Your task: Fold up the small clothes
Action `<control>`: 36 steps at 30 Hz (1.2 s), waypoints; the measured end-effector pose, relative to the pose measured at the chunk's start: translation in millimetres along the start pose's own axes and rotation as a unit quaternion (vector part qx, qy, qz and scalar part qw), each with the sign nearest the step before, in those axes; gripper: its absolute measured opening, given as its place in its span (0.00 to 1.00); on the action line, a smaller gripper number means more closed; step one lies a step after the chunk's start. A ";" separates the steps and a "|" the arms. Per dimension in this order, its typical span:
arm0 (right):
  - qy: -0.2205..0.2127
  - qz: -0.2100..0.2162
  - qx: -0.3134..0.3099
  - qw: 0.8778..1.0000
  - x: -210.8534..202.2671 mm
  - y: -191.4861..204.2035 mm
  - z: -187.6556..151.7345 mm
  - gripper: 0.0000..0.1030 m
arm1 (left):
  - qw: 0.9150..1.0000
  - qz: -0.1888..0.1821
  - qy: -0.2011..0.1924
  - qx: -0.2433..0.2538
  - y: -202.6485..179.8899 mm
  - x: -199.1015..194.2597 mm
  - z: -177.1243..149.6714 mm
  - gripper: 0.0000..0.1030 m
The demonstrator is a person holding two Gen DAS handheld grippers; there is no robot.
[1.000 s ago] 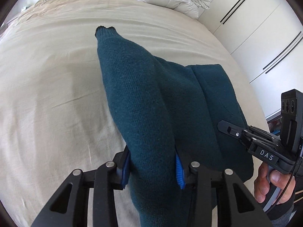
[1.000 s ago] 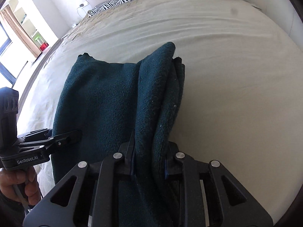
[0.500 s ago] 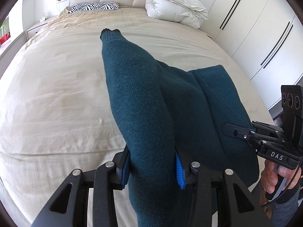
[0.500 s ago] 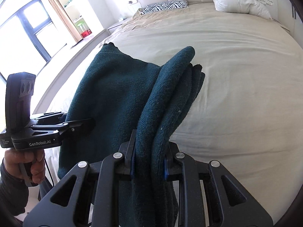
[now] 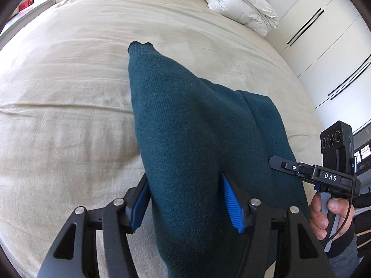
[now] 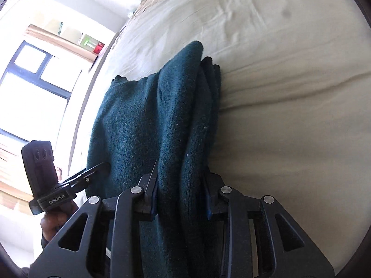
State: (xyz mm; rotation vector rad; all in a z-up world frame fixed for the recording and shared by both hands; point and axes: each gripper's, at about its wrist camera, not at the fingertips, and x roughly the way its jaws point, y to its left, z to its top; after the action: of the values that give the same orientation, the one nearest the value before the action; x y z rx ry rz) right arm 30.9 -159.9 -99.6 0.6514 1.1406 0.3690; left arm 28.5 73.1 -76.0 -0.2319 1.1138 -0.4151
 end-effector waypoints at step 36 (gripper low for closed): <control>-0.489 -0.204 -0.230 0.816 -263.5 169.4 -116.1 1.00 | 0.882 0.247 -0.390 0.093 -100.9 -255.7 -59.8 1.00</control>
State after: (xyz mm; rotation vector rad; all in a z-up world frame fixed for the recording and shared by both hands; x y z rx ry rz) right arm -168.9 -151.0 168.0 0.0866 0.1461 -0.0914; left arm -142.5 94.9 146.3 0.0676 0.3016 0.0491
